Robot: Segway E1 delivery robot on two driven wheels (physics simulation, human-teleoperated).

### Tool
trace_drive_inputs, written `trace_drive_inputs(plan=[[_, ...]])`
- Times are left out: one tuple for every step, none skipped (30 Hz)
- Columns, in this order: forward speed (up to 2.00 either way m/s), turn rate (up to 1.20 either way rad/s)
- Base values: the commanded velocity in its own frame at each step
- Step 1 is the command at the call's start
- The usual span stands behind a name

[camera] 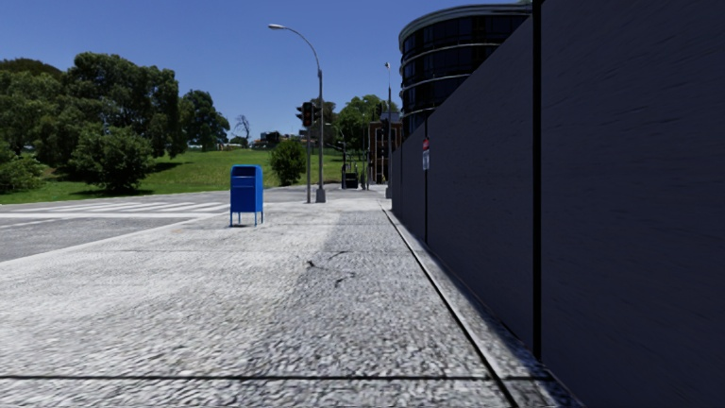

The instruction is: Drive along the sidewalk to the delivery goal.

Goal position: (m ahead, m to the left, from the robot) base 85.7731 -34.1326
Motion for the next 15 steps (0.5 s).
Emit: trace_drive_inputs(plan=[[2.0,0.0],[2.0,0.0],[2.0,0.0],[2.0,0.0],[2.0,0.0],[2.0,0.0],[2.0,0.0],[2.0,0.0],[2.0,0.0],[2.0,0.0],[2.0,0.0],[2.0,0.0],[2.0,0.0],[2.0,0.0],[2.0,0.0]])
